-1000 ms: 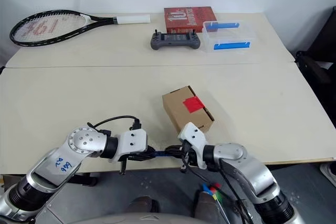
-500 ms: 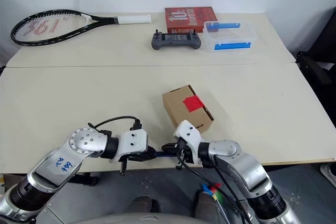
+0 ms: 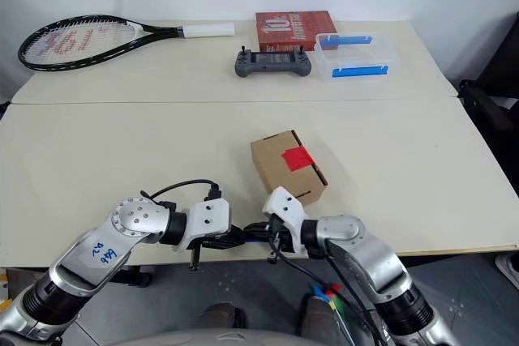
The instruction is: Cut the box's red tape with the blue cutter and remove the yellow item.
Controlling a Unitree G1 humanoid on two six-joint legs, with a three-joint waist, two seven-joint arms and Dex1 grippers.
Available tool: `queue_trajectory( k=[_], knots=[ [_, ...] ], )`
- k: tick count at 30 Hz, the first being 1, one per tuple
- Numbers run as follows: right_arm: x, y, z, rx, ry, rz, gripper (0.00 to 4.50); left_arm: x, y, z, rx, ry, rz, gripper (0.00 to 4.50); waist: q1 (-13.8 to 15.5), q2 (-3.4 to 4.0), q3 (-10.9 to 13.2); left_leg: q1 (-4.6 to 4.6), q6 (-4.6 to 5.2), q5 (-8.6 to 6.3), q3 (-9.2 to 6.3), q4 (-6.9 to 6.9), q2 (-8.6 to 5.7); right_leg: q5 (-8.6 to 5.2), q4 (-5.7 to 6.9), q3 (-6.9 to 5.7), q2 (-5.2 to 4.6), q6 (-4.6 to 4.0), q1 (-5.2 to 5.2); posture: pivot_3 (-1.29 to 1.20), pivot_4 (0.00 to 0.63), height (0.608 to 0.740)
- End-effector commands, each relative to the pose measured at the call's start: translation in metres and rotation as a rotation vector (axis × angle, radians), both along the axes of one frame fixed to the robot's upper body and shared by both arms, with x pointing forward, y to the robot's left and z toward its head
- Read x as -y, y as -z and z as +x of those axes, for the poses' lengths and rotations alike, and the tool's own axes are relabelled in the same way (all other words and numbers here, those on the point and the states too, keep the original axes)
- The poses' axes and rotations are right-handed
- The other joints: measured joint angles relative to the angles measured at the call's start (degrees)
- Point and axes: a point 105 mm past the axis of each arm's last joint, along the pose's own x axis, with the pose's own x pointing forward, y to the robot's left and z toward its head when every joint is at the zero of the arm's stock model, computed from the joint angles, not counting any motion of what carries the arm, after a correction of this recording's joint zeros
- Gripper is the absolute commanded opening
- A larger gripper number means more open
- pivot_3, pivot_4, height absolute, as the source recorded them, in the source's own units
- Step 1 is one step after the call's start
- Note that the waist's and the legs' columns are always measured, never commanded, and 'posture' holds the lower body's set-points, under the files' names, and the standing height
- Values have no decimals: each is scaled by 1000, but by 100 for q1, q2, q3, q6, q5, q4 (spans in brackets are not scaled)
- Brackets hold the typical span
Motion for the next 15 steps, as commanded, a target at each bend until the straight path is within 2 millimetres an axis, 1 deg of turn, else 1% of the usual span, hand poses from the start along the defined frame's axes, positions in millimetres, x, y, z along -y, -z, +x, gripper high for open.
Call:
queue_trajectory(
  k=[1, 2, 3, 4, 5, 7, 10, 11, 14, 15],
  knots=[
    [-1, -8, -16, -39, -39, 86, 39, 5, -10, 3, 76, 11, -38, 410, 6, 0, 0, 0, 0, 0, -1, 0, 0, 0, 1, -1, 0, 0, 0, 0, 150, 740],
    [4, -17, -17, -40, -27, 129, 39, 4, -11, 2, 89, 17, -47, 410, 8, 0, 0, -2, 0, 0, -1, 0, 0, 0, 0, -1, 0, 0, -1, 0, 150, 740],
    [13, -33, -21, -45, -12, 201, 39, 1, -15, 2, 140, 29, -72, 410, 2, 0, 0, -2, 0, 0, -2, -1, 0, 0, -1, -1, 0, 0, -1, 0, 150, 740],
    [27, -45, -28, -127, 7, 262, 39, -3, -17, 1, 189, 49, -90, 410, -4, 5, 4, -4, -1, -1, -2, -2, 0, 0, -1, -1, 0, 0, -2, 0, 150, 740],
    [35, -55, -34, -149, 7, 293, 197, -7, -18, 1, 244, 70, -96, 410, -3, 9, 6, -9, -1, -3, -2, -3, 1, 0, -3, -2, 0, 0, -9, 0, 150, 740],
    [48, -66, -43, -204, 24, 314, 591, -12, -20, -2, 337, 120, -108, 410, -13, 9, 6, -10, 0, -8, -2, -2, 2, 1, -5, -5, -1, 0, -9, 0, 150, 740],
    [65, -80, -48, -242, 99, 335, 1536, -19, -28, -4, 465, 157, -159, 410, -13, 10, 6, -3, -2, -10, 0, -2, 10, -1, -4, -12, 0, -2, -7, 0, 150, 740],
    [72, -80, -50, -290, 146, 330, 1810, -21, -32, -4, 508, 166, -180, 410, -12, 13, 7, -4, -3, -10, -1, -3, 12, -2, -5, -14, 0, -5, -7, 0, 150, 740],
    [85, -82, -53, -409, 249, 288, 2921, -23, -40, -7, 609, 215, -217, 410, 3, 14, 7, -5, 1, -13, 1, -1, 9, -2, -7, -13, -4, -5, -4, 0, 150, 740],
    [86, -83, -53, -441, 265, 281, 3133, -22, -42, -7, 635, 221, -230, 410, 0, 14, 7, -5, 1, -13, 2, 0, 9, -2, -8, -12, -4, -5, -3, 0, 150, 740]
  ],
)
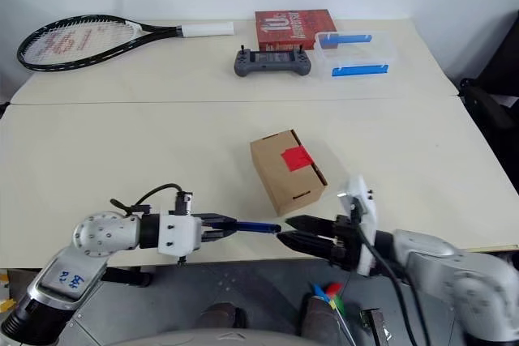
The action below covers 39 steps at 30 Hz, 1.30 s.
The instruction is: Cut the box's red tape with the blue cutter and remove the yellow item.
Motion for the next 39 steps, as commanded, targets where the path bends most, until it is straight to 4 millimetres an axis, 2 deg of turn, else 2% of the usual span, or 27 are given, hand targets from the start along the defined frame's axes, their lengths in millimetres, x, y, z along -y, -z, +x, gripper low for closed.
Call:
queue_trajectory(
  k=[1, 4, 9, 18, 21, 27, 39],
  knots=[
    [1, -14, -4, -101, 37, 20, 3547, 5, -19, -2, 160, 54, -62, 410, -5, 0, -1, 0, 1, 0, 5, 2, 0, 0, 0, 1, 0, 0, 0, 0, 150, 740],
    [-4, -16, -1, -165, 53, 15, 4465, 12, -23, -1, 222, 75, -82, 410, -4, -2, 0, 4, 0, 0, 9, 2, 0, 1, -1, 2, 0, 1, 2, 0, 150, 740],
    [-18, -21, 13, -188, 92, 139, 4465, 22, -27, 4, 286, 91, -81, 410, -4, -2, -1, 3, 0, 0, 9, 1, 1, 3, -1, -1, 0, 4, 1, 0, 150, 740],
    [-34, -14, 20, -208, 71, 59, 4465, 29, -28, 9, 306, 82, -95, 410, 0, -1, -1, -5, 3, -1, 7, 2, 1, 4, -10, -6, 0, 6, -1, 0, 150, 740],
    [-38, -14, 23, -207, 64, 48, 3867, 31, -29, 10, 309, 84, -99, 410, -5, -1, -1, -5, 3, -1, 8, 2, 1, 4, -12, -6, 0, 6, -1, 0, 150, 740],
    [-42, -17, 31, -205, 73, 62, 1949, 33, -29, 10, 309, 95, -101, 410, 1, -1, -1, -6, 3, -1, 7, 2, 2, 4, -11, -7, 0, 6, -2, 0, 150, 740],
    [-47, -13, 29, -225, 55, 68, 1949, 38, -32, 11, 313, 92, -114, 410, -4, -1, -1, -8, 4, -2, 7, 2, 2, 4, -12, -9, 0, 6, -3, 0, 150, 740]
  ],
)
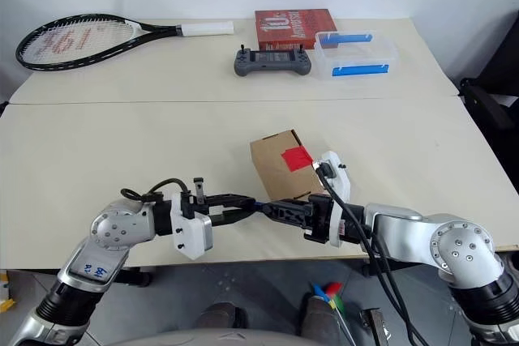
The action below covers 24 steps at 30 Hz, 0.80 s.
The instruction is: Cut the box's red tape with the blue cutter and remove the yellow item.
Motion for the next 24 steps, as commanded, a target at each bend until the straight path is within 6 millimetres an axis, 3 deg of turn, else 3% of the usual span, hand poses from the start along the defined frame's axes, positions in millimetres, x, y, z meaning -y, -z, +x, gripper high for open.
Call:
queue_trajectory(
  k=[1, 3, 9, 18, 22, 24],
  knots=[
    [-6, -5, -5, 2, -36, 28, 1949, 5, -8, -1, 32, 11, -22, 410, 0, 0, 0, 0, 0, 0, 0, 0, 0, 0, 0, 0, 0, 0, 0, 0, 150, 740],
    [-7, -5, -6, 0, -40, 30, 1949, 5, -8, -2, 31, 14, -21, 410, 0, 0, 0, 0, 0, 0, 0, 0, 0, 0, 0, 0, 0, 0, 0, 0, 150, 740],
    [-8, -4, -3, -5, -25, 37, 132, 6, -7, -3, 29, 18, -16, 410, 0, 0, 0, -1, 0, 0, 0, 0, 0, 0, -1, 0, 0, 0, 0, 0, 150, 740],
    [-7, -5, -3, -3, -21, 46, 160, 6, -9, -3, 5, 32, -33, 410, 0, 0, 0, -1, 0, 0, 0, 0, 0, 0, -1, -1, 0, 0, -1, 0, 150, 740],
    [0, -15, -16, 46, -96, 60, 160, 1, -27, -12, -216, 55, -214, 1520, 1, 0, 0, -2, 0, 0, -2, 0, 1, 0, -1, 0, 0, 0, -1, 0, 150, 740],
    [12, -21, -33, 81, -168, 46, 160, -24, -34, -6, -387, -15, -289, 2046, 4, 0, 0, -11, 2, -1, -9, 0, 2, 0, -4, -1, 0, 0, -6, 0, 150, 740]
  ],
)
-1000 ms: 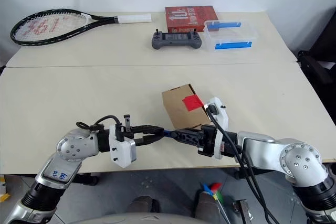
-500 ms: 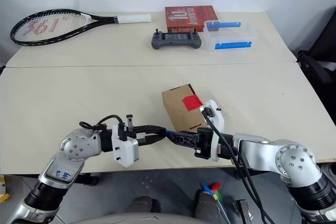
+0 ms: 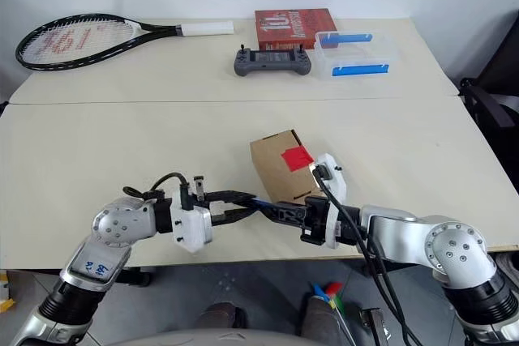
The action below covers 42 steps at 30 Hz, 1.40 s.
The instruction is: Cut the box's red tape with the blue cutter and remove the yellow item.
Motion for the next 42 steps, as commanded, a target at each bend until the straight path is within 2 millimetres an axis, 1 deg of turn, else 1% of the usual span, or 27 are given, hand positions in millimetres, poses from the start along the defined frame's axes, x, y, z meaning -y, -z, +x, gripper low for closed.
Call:
queue_trajectory(
  k=[1, 3, 6, 8, 10, 11, 14, 16, 17, 19, 22, 24, 26, 29, 30, 33, 35, 39, 42],
  knots=[
    [17, -19, -31, 84, -139, -8, 160, -38, -24, 5, -236, -81, -135, 2342, 2, 1, 0, -7, 0, 0, -7, 0, 0, 0, 1, -3, 0, 0, -4, 0, 150, 740],
    [27, -20, -42, 84, -171, -39, 160, -55, -23, 9, -339, -125, -136, 2360, 3, 0, 0, -17, 0, 0, -18, 2, 2, 0, -1, -17, 1, 0, -6, 0, 150, 740],
    [52, -28, -53, 92, -147, -75, 160, -93, -9, 16, -547, -201, -102, 2365, 6, -2, -1, -21, 0, 0, -19, 8, 1, 0, -4, -21, 1, 0, -4, 0, 150, 740],
    [72, -32, -51, 107, -66, -127, 160, -106, 1, 19, -631, -220, -105, 2365, 36, 0, 0, -26, 2, -1, -13, 16, -2, 0, -11, -16, 1, 0, -1, 0, 150, 740],
    [95, -34, -48, 132, 32, -190, 160, -112, 9, 23, -654, -219, -95, 1987, 61, -2, 0, -28, 2, -4, -15, 15, -3, 0, -10, -22, 2, 0, -4, 0, 150, 740],
    [106, -35, -47, 142, 81, -217, 160, -112, 11, 25, -674, -213, -101, 1785, 72, -3, -1, -28, 2, -4, -14, 15, -3, 0, -11, -22, 2, 0, -4, 0, 150, 740],
    [132, -36, -44, 177, 188, -312, 160, -103, 10, 31, -679, -167, -97, 881, 168, -8, -1, -29, 3, -4, -12, 16, -4, 0, -13, -19, 3, 0, -3, 0, 150, 740],
    [150, -41, -41, 208, 260, -382, 160, -85, 7, 36, -689, -96, -85, 369, 189, -8, -2, -30, 3, -4, -12, 18, -5, 0, -13, -16, 2, 0, -3, 0, 150, 740],
    [156, -44, -40, 226, 282, -409, 160, -76, 5, 38, -695, -57, -74, 18, 203, -8, -1, -30, 3, -4, -12, 18, -7, 0, -11, -15, 2, 0, -2, 0, 150, 740],
    [161, -50, -37, 255, 294, -438, 160, -63, 3, 43, -690, -16, -55, 0, 184, -8, -2, -30, 3, -3, -9, 24, -8, 1, -10, -12, 2, 1, -2, 0, 150, 740],
    [158, -69, -25, 341, 300, -463, 160, -32, -8, 54, -658, 70, -32, 0, 144, -8, -1, -27, 3, -3, -7, 23, -8, 1, -7, -13, 2, 2, -2, 0, 150, 740],
    [148, -87, -5, 407, 319, -493, 160, -1, -21, 72, -626, 84, -31, 0, 123, -8, -1, -28, 3, -2, -4, 35, -8, 2, -5, -10, 3, 3, -2, 0, 150, 740],
    [141, -97, 9, 437, 345, -513, 160, 21, -29, 85, -604, 80, -27, 0, 107, -9, 3, -32, 4, -2, -5, 62, -7, 3, 2, -9, 3, 5, 2, 0, 150, 740],
    [136, -95, 24, 407, 391, -601, 160, 42, -27, 92, -558, 94, 28, 0, 84, -10, 3, -39, 4, -3, -10, 66, -5, 3, 4, -10, 4, 5, 1, 0, 150, 740],
    [131, -96, 27, 409, 385, -614, 160, 47, -25, 97, -552, 68, 40, 0, 72, -11, 4, -38, 4, -4, -8, 66, -5, 3, 4, -11, 4, 6, -1, 0, 150, 740],
    [112, -102, 37, 435, 384, -584, 160, 54, -19, 106, -520, 12, 92, 0, 9, -11, 6, -54, 6, -7, -9, 62, -5, 5, -4, -17, 4, 10, -12, 0, 150, 740],
    [106, -101, 41, 425, 381, -595, 160, 55, -16, 107, -520, -1, 106, 0, -4, -14, 9, -64, 6, -7, -11, 62, -4, 6, -8, -20, 4, 11, -19, 0, 150, 740],
    [91, -106, 52, 433, 357, -582, 160, 52, -8, 109, -523, -45, 133, 0, -2, -15, 9, -68, 5, -7, -14, 69, -3, 6, -8, -25, 3, 12, -19, 0, 150, 740],
    [85, -106, 57, 414, 327, -602, 160, 53, -7, 109, -523, -51, 130, 0, 11, -14, 9, -70, 6, -7, -14, 77, -2, 7, -4, -24, 3, 12, -19, 0, 150, 740]
  ],
)
